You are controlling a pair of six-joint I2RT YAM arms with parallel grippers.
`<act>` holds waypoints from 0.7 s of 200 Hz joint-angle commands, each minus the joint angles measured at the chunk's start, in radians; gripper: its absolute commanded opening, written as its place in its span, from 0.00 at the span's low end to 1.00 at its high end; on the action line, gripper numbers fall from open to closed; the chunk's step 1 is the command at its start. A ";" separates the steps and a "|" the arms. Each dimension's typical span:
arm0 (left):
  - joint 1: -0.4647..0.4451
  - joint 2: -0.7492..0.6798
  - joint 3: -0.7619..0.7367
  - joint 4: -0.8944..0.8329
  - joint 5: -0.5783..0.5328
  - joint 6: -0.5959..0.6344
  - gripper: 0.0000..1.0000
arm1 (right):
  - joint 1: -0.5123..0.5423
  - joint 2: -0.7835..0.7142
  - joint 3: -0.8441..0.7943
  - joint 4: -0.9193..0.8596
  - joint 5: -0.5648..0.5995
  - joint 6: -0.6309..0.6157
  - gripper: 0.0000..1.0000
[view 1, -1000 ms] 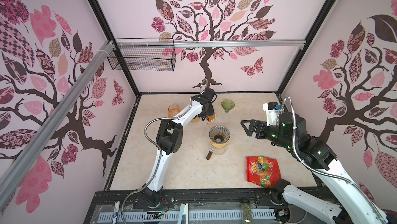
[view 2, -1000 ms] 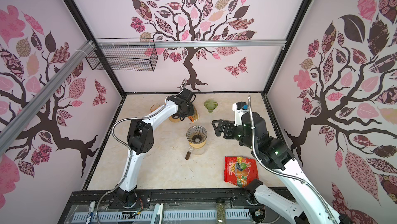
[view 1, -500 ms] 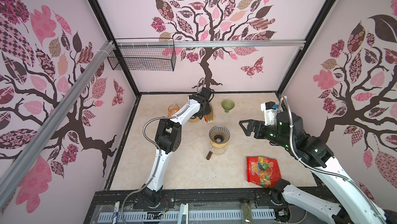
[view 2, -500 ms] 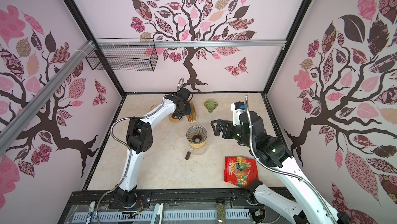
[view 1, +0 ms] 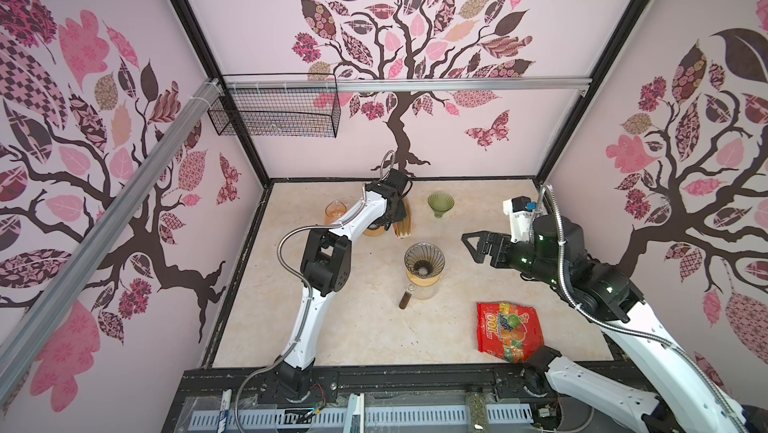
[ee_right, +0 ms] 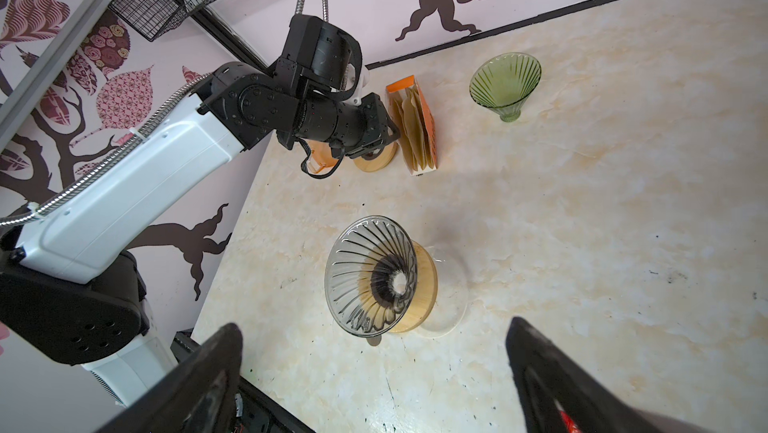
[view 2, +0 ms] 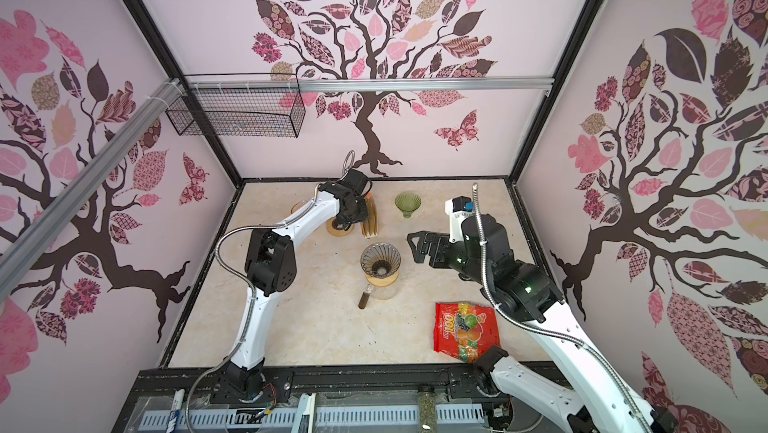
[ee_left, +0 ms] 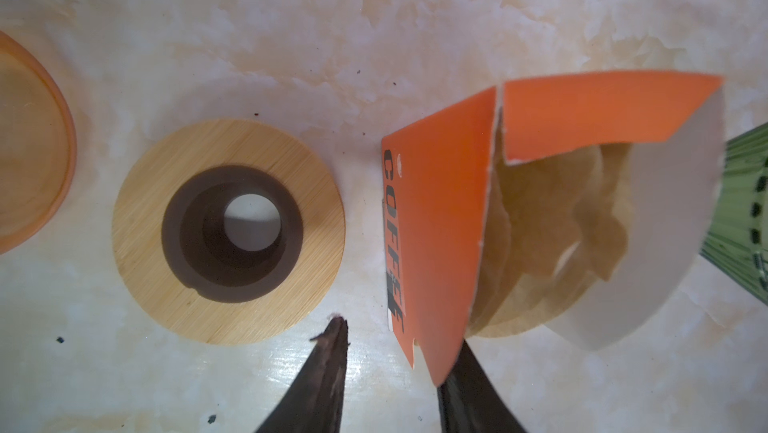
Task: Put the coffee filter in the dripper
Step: 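Lower the open left gripper into the box and pinch the front paper filter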
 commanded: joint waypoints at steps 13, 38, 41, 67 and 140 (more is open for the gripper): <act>0.013 -0.005 0.053 -0.016 -0.021 0.026 0.38 | 0.001 0.001 0.032 -0.014 0.005 -0.011 1.00; 0.025 -0.005 0.053 -0.019 -0.008 0.032 0.39 | 0.001 0.000 0.029 -0.013 0.010 -0.010 1.00; 0.025 -0.005 0.053 -0.019 -0.005 0.034 0.39 | 0.001 -0.001 0.030 -0.013 0.011 -0.010 1.00; 0.025 -0.022 0.046 -0.013 0.012 0.052 0.39 | 0.000 -0.005 0.027 -0.013 0.015 -0.011 1.00; 0.025 -0.216 -0.078 0.032 0.088 0.068 0.39 | 0.000 -0.011 0.023 -0.013 0.058 -0.008 1.00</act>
